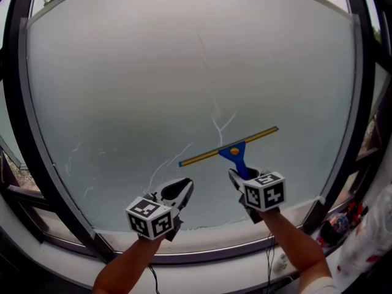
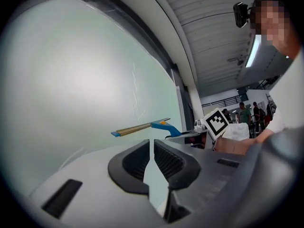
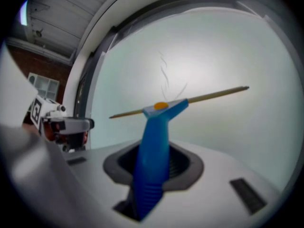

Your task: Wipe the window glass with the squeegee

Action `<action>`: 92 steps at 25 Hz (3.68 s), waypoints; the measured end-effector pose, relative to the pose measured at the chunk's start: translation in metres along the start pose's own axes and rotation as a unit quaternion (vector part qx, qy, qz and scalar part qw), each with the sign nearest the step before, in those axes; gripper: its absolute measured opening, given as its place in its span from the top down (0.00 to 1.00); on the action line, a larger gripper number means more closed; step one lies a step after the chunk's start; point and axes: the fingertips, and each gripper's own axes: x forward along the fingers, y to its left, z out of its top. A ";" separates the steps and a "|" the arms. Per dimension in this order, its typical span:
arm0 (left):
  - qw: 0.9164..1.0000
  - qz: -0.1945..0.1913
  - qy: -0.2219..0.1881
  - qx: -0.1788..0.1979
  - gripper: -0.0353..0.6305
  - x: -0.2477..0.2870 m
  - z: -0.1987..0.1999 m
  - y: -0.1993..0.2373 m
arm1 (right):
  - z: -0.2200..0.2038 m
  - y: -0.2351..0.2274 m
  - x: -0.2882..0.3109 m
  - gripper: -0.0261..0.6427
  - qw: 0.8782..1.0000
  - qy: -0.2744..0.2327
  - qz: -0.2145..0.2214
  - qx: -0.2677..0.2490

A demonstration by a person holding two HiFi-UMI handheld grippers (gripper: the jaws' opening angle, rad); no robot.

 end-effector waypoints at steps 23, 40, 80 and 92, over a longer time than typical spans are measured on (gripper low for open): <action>0.983 0.040 -0.078 0.163 0.87 0.043 0.215 0.022 | 0.305 -0.045 0.000 0.78 0.981 -0.179 -0.041 -0.059; 0.978 0.027 -0.095 0.181 0.87 0.067 0.271 0.002 | 0.457 -0.070 -0.002 0.78 0.966 -0.246 -0.072 -0.031; 0.986 -0.008 -0.068 0.153 0.87 0.070 0.231 -0.021 | 0.446 -0.093 0.017 0.78 0.976 -0.215 -0.045 0.018; 0.988 -0.011 -0.059 0.144 0.87 0.069 0.215 -0.024 | 0.417 -0.094 0.020 0.78 0.979 -0.199 -0.046 0.019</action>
